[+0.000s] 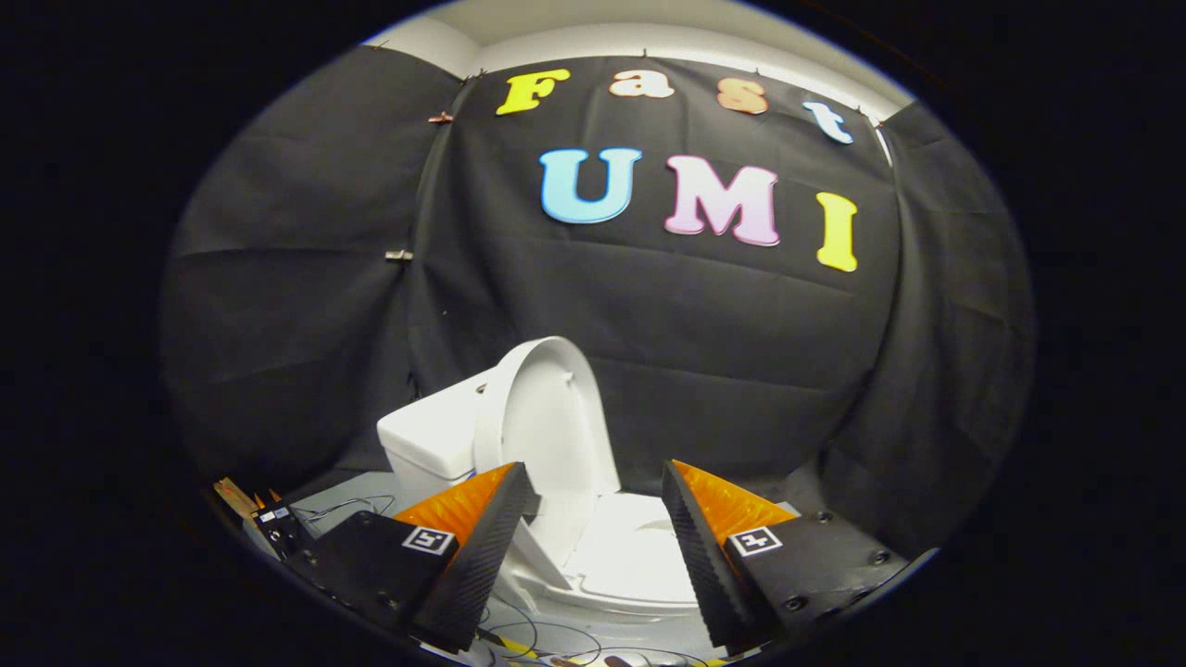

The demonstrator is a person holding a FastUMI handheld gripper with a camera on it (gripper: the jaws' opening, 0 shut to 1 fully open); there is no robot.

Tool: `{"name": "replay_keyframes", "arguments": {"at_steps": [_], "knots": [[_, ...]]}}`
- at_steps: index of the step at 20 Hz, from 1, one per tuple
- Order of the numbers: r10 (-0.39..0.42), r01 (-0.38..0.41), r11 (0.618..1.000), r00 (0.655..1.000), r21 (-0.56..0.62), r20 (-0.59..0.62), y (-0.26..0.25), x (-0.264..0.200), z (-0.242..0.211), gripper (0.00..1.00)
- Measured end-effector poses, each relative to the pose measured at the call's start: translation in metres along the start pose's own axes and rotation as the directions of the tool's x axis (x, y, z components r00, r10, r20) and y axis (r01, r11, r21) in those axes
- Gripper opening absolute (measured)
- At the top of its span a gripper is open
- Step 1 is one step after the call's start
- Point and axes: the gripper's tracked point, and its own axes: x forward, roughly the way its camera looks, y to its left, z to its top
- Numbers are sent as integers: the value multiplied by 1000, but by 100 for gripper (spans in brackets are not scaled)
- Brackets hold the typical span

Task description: Open the toilet lid.

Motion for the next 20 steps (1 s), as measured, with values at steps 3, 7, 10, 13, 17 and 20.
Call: {"name": "replay_keyframes", "arguments": {"at_steps": [3,7,10,13,17,20], "knots": [[-31,30,999,999,11,35,-28,-29,22,94],[-43,43,999,997,3,70,-48,-65,46,98],[-45,41,998,993,38,109,-55,-89,68,98],[-47,39,997,990,64,133,-57,-111,85,98],[-71,58,996,979,71,192,-65,-137,111,98],[-70,59,996,979,62,193,-64,-145,112,98]]}}
